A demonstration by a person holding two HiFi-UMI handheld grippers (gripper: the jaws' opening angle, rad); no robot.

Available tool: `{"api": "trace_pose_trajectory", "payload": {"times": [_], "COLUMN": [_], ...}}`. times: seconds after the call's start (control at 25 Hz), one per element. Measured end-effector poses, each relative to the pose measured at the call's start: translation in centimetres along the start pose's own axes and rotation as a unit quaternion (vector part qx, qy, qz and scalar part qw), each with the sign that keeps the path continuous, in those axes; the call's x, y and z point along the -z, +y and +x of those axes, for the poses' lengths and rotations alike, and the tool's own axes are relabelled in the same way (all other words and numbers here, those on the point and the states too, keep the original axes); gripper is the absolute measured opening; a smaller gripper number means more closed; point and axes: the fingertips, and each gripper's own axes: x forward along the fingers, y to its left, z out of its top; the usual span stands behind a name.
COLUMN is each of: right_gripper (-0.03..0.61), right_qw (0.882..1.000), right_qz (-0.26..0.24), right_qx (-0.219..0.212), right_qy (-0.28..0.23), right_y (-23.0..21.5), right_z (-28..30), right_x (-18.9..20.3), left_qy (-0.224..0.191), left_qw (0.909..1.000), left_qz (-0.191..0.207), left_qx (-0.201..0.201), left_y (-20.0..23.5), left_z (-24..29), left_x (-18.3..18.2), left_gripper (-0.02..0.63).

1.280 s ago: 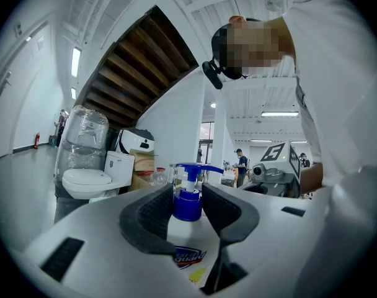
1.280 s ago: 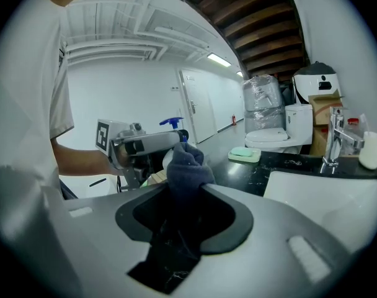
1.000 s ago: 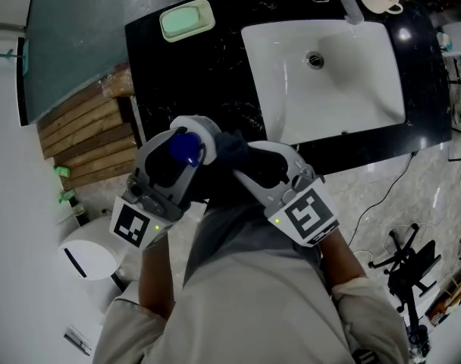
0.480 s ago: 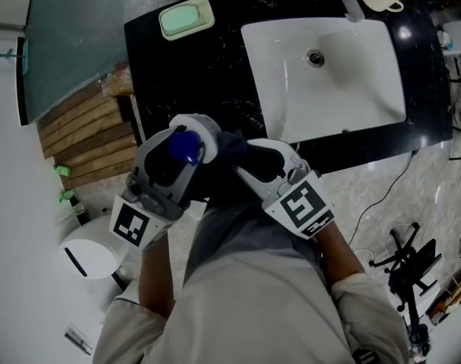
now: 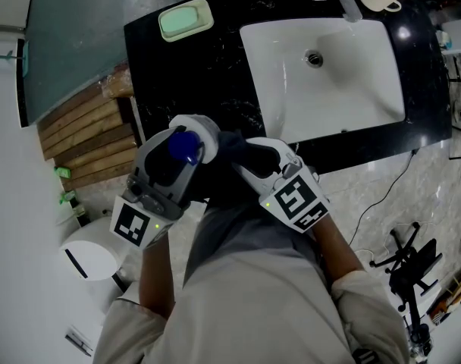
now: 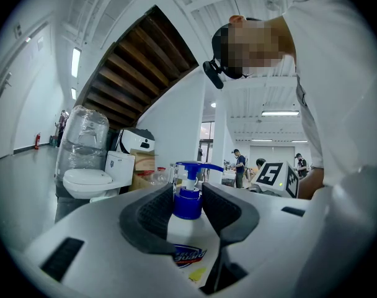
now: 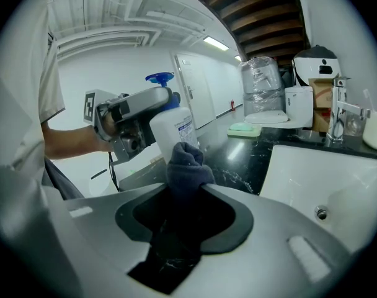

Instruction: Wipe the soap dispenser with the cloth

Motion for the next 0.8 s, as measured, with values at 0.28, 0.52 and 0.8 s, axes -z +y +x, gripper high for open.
{"api": "trace_pose_trajectory", "payload": {"times": [0.28, 0.52, 0.8], "right_gripper": [0.132, 0.132, 0.132], "right_qw": [1.0, 1.0, 0.999], "right_qz": [-0.009, -0.014, -0.029], "right_qx": [0.0, 0.0, -0.005], "right_qy": [0.017, 0.023, 0.037], "right_y": [0.23, 0.32, 0.8], "right_z": [0.36, 0.38, 0.37], "right_x": [0.52, 0.6, 0.89], "left_qy": [-0.005, -0.014, -0.015], "left_qw": [0.9999, 0.9998, 0.9997], "left_qz": [0.002, -0.002, -0.002], "left_qx": [-0.009, -0.016, -0.017], "left_y": [0.04, 0.14, 0.11], "left_z": [-0.07, -0.03, -0.14], "left_x": [-0.1, -0.12, -0.05], "left_gripper": [0.129, 0.129, 0.129]}}
